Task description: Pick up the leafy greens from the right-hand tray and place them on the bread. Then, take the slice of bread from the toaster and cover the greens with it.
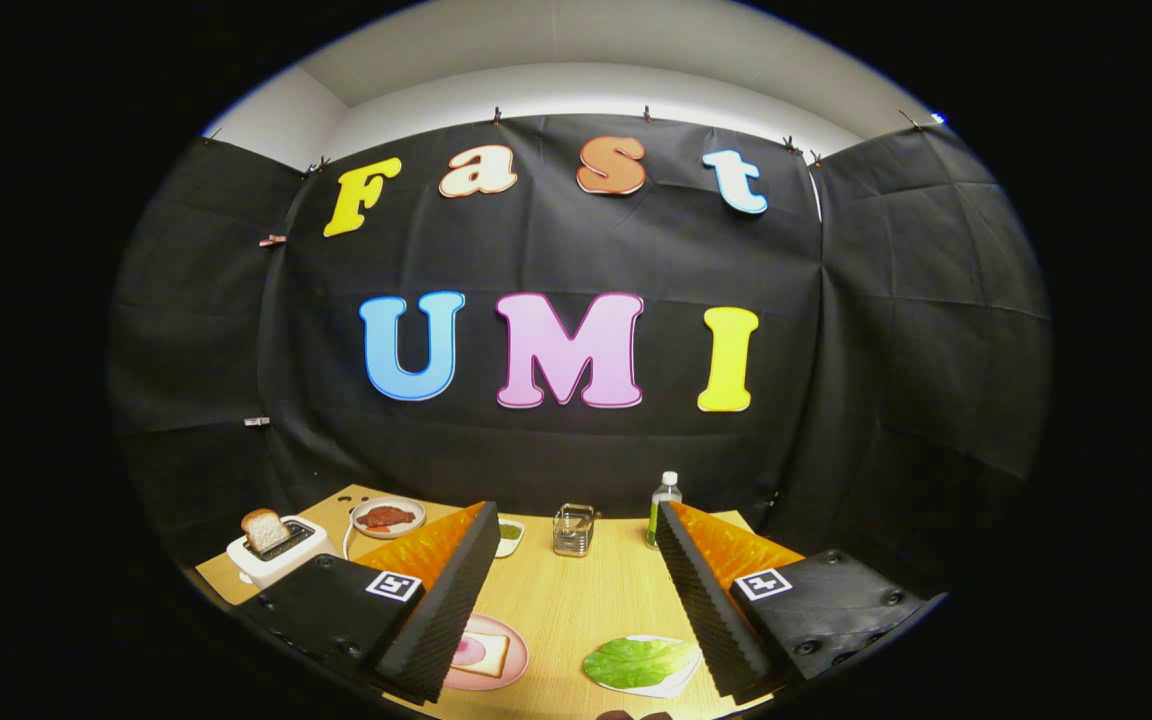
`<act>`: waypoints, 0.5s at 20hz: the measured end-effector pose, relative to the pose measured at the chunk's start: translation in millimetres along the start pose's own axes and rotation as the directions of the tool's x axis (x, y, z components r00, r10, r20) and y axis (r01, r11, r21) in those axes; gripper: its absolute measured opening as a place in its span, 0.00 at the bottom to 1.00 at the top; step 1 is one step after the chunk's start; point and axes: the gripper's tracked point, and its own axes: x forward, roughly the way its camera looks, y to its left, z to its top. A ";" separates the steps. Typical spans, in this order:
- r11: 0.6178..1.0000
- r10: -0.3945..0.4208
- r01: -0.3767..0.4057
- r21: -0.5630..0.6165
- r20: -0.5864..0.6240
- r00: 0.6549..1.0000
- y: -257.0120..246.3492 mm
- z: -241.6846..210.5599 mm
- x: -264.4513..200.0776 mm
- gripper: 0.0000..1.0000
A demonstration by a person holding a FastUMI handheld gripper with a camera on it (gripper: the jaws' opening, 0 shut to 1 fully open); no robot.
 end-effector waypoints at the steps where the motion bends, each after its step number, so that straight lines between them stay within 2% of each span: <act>1: 1.000 0.006 -0.006 -0.001 -0.020 1.000 -3.5 -8.1 2.9 0.97; 7: 0.999 0.002 -0.009 -0.034 -0.208 0.978 -30.2 -79.7 18.1 0.98; 10: 1.000 -0.004 -0.003 -0.020 -0.351 0.936 -49.6 -133.5 23.5 0.98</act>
